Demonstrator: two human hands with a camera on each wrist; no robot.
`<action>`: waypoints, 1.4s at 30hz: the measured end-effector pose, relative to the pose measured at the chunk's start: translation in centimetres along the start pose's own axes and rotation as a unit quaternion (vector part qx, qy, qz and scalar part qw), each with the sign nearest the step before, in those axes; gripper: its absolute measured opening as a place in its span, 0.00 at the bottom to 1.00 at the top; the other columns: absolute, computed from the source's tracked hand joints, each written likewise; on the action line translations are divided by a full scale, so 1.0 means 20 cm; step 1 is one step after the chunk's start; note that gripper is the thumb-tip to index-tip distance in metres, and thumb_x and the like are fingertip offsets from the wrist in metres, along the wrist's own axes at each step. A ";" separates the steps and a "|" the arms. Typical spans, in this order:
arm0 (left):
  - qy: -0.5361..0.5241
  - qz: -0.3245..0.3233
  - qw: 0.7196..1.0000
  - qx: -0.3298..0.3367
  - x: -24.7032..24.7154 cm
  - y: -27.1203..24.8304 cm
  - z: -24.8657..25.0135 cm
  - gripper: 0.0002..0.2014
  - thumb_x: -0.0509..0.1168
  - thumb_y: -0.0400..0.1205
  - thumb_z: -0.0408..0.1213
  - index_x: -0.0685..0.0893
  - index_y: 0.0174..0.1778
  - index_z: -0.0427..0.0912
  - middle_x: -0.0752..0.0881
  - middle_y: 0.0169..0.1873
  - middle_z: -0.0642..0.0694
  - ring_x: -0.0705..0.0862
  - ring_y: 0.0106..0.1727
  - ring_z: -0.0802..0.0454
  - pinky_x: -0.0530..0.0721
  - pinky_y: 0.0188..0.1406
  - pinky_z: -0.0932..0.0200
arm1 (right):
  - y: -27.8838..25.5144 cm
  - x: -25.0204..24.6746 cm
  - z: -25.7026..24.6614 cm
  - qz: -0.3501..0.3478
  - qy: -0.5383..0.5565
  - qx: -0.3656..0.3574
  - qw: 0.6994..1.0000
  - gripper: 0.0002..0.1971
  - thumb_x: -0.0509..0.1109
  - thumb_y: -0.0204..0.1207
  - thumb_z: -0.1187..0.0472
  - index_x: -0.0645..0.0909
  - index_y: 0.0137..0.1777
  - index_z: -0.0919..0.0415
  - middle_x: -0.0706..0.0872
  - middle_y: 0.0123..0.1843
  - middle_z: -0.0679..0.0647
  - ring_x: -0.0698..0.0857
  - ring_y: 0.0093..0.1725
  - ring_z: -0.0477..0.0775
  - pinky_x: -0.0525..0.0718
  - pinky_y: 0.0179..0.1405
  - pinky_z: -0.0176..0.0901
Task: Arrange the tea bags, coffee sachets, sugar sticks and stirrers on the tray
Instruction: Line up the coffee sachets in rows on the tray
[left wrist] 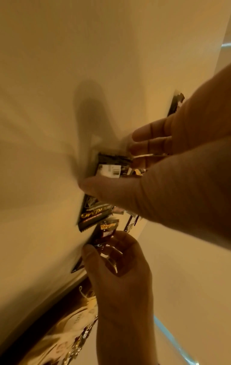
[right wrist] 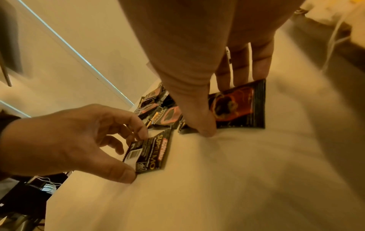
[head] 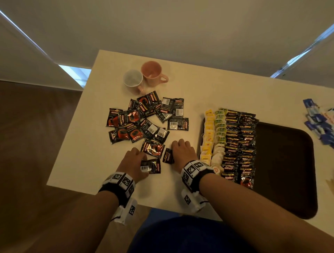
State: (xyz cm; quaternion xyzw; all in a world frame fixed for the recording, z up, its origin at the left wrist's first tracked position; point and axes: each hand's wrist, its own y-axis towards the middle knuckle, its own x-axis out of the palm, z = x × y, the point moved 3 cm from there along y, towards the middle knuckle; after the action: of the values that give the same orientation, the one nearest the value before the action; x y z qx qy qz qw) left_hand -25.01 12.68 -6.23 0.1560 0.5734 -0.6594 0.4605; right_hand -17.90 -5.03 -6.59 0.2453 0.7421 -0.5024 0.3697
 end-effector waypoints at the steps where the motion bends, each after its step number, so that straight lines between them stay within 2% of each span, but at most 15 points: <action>1: 0.004 -0.007 1.000 0.005 0.00 0.00 0.01 0.27 0.80 0.71 0.47 0.78 0.64 0.50 0.73 0.62 0.51 0.73 0.64 0.52 0.78 0.67 0.55 | 0.00 -0.01 0.00 0.000 0.006 -0.004 1.000 0.25 0.73 0.75 0.61 0.68 0.68 0.60 0.74 0.66 0.59 0.73 0.66 0.60 0.76 0.65 0.54; 5: 0.006 0.002 1.000 0.025 -0.03 -0.03 0.05 0.20 0.71 0.78 0.51 0.81 0.63 0.48 0.78 0.55 0.51 0.78 0.55 0.52 0.80 0.57 0.58 | 0.01 -0.06 0.03 0.002 0.067 0.009 0.998 0.28 0.76 0.72 0.51 0.69 0.67 0.57 0.77 0.63 0.56 0.76 0.62 0.59 0.79 0.62 0.55; 9: 0.040 0.028 0.999 -0.004 -0.10 -0.03 0.07 0.11 0.60 0.85 0.46 0.84 0.58 0.50 0.84 0.47 0.52 0.80 0.44 0.52 0.77 0.43 0.57 | 0.04 -0.17 0.04 0.050 0.150 0.030 0.987 0.28 0.77 0.71 0.49 0.71 0.67 0.58 0.78 0.65 0.57 0.78 0.62 0.60 0.81 0.62 0.58; 13: -0.084 0.074 0.994 -0.007 -0.16 -0.01 0.05 0.08 0.66 0.85 0.41 0.89 0.53 0.45 0.84 0.38 0.54 0.80 0.38 0.57 0.73 0.36 0.63 | 0.12 -0.29 0.04 0.082 0.178 0.039 0.980 0.30 0.78 0.72 0.49 0.72 0.71 0.58 0.77 0.68 0.57 0.77 0.66 0.60 0.80 0.66 0.58; 15: -0.161 0.116 0.980 -0.028 -0.22 0.02 0.06 0.07 0.68 0.84 0.39 0.90 0.51 0.42 0.84 0.39 0.53 0.80 0.40 0.58 0.74 0.40 0.64 | 0.17 -0.33 0.04 0.091 0.181 0.041 0.978 0.32 0.78 0.72 0.50 0.71 0.73 0.57 0.76 0.70 0.57 0.76 0.68 0.60 0.78 0.68 0.57; 18: -0.194 0.128 0.970 -0.067 -0.27 0.12 0.07 0.08 0.71 0.83 0.42 0.88 0.52 0.41 0.86 0.43 0.50 0.82 0.42 0.57 0.78 0.41 0.63 | 0.25 -0.35 0.02 0.090 0.163 0.045 0.982 0.33 0.78 0.72 0.46 0.71 0.73 0.56 0.77 0.69 0.56 0.76 0.68 0.61 0.79 0.67 0.58; 20: -0.190 0.137 0.968 -0.092 -0.27 0.17 0.09 0.15 0.74 0.80 0.46 0.85 0.58 0.43 0.84 0.56 0.46 0.84 0.52 0.52 0.84 0.53 0.56 | 0.28 -0.35 0.01 0.081 0.135 0.051 0.986 0.34 0.75 0.72 0.39 0.72 0.73 0.54 0.76 0.70 0.56 0.74 0.69 0.62 0.78 0.67 0.59; 22: -0.153 0.150 0.969 -0.119 -0.27 0.20 0.11 0.27 0.77 0.75 0.51 0.78 0.66 0.45 0.74 0.67 0.43 0.77 0.66 0.44 0.80 0.66 0.48 | 0.30 -0.36 0.02 0.089 0.111 0.080 0.987 0.33 0.70 0.75 0.36 0.72 0.73 0.55 0.74 0.71 0.57 0.72 0.71 0.63 0.77 0.67 0.59; 25: -0.051 0.163 0.974 -0.151 -0.29 0.20 0.15 0.44 0.77 0.70 0.61 0.66 0.77 0.50 0.61 0.80 0.41 0.63 0.81 0.38 0.74 0.74 0.36 | 0.32 -0.36 0.05 0.080 0.117 0.157 0.977 0.35 0.72 0.75 0.40 0.67 0.74 0.59 0.71 0.71 0.59 0.69 0.72 0.64 0.77 0.65 0.59; 27: -0.029 0.134 0.975 -0.174 -0.27 0.22 0.14 0.53 0.77 0.69 0.64 0.55 0.83 0.53 0.50 0.86 0.42 0.52 0.86 0.36 0.65 0.79 0.30 | 0.34 -0.34 0.05 0.062 0.125 0.193 0.971 0.38 0.75 0.73 0.41 0.65 0.75 0.60 0.69 0.72 0.58 0.69 0.73 0.64 0.77 0.64 0.61; 29: -0.049 0.093 0.977 -0.185 -0.25 0.26 0.14 0.57 0.79 0.68 0.62 0.50 0.86 0.54 0.46 0.87 0.42 0.48 0.87 0.35 0.64 0.79 0.30 | 0.35 -0.33 0.03 0.052 0.138 0.213 0.966 0.39 0.77 0.71 0.43 0.65 0.75 0.61 0.68 0.73 0.58 0.68 0.73 0.64 0.77 0.64 0.61; 32: -0.068 0.079 0.981 -0.162 -0.22 0.29 0.17 0.54 0.80 0.70 0.57 0.54 0.85 0.54 0.49 0.86 0.41 0.51 0.85 0.33 0.68 0.79 0.34 | 0.37 -0.31 0.01 0.035 0.159 0.214 0.963 0.39 0.79 0.71 0.47 0.65 0.75 0.61 0.68 0.72 0.58 0.68 0.73 0.65 0.77 0.65 0.61; 37: -0.100 0.084 0.982 -0.135 -0.17 0.33 0.23 0.45 0.80 0.72 0.47 0.62 0.82 0.52 0.56 0.81 0.36 0.60 0.81 0.29 0.70 0.78 0.35 | 0.38 -0.27 -0.01 0.000 0.193 0.191 0.963 0.35 0.79 0.71 0.50 0.68 0.73 0.60 0.74 0.70 0.60 0.73 0.71 0.67 0.80 0.65 0.59; 40: -0.120 0.095 0.981 -0.118 -0.17 0.34 0.25 0.43 0.80 0.73 0.43 0.65 0.81 0.51 0.59 0.78 0.37 0.67 0.78 0.31 0.73 0.76 0.39 | 0.39 -0.25 -0.02 -0.017 0.208 0.166 0.964 0.25 0.73 0.72 0.49 0.74 0.65 0.59 0.79 0.64 0.61 0.79 0.65 0.68 0.83 0.60 0.57; 42: -0.131 0.102 0.980 -0.105 -0.17 0.33 0.25 0.42 0.80 0.73 0.41 0.66 0.81 0.50 0.60 0.78 0.37 0.70 0.76 0.33 0.75 0.74 0.41 | 0.38 -0.25 -0.04 -0.021 0.232 0.168 0.958 0.24 0.69 0.70 0.45 0.77 0.62 0.58 0.81 0.63 0.60 0.79 0.63 0.68 0.83 0.59 0.57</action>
State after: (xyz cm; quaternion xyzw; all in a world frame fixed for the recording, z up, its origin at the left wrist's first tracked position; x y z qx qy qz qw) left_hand -16.37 10.19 -6.38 0.0761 0.5554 -0.5598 0.6102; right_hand -9.51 -1.42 -6.61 0.3980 0.7171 -0.5571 0.1300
